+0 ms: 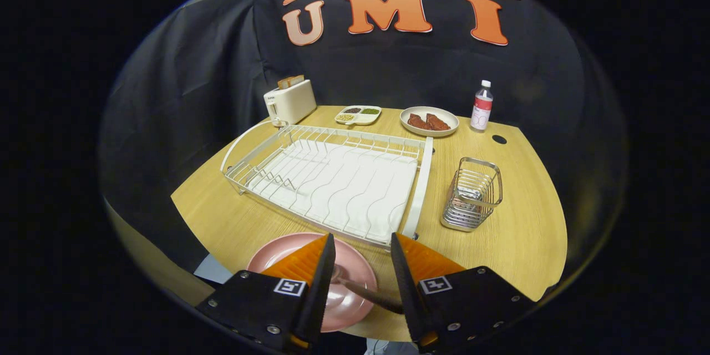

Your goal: Take the plate from the dish rack, then take the spoon from the basket and place it into the plate.

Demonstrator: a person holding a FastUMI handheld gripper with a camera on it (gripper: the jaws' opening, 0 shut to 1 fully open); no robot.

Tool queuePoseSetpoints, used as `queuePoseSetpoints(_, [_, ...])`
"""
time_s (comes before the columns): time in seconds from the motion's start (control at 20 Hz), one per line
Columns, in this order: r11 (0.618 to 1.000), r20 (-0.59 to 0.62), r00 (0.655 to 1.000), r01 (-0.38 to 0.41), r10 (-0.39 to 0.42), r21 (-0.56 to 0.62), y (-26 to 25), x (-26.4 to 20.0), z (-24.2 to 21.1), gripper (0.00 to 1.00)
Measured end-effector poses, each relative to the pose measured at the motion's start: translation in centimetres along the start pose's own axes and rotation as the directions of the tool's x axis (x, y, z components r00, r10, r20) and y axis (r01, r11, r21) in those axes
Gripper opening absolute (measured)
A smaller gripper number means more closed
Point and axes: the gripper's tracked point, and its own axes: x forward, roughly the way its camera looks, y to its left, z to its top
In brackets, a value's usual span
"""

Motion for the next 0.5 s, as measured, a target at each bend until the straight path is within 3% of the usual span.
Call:
queuePoseSetpoints(0.25, [1.0,0.036,0.999,0.022,-0.022,0.001,-0.6,-0.1,1.7,0.73])
queuePoseSetpoints(0.5, [0.998,0.135,0.988,0.066,-0.068,0.025,-1.7,-1.5,6.2,0.85])
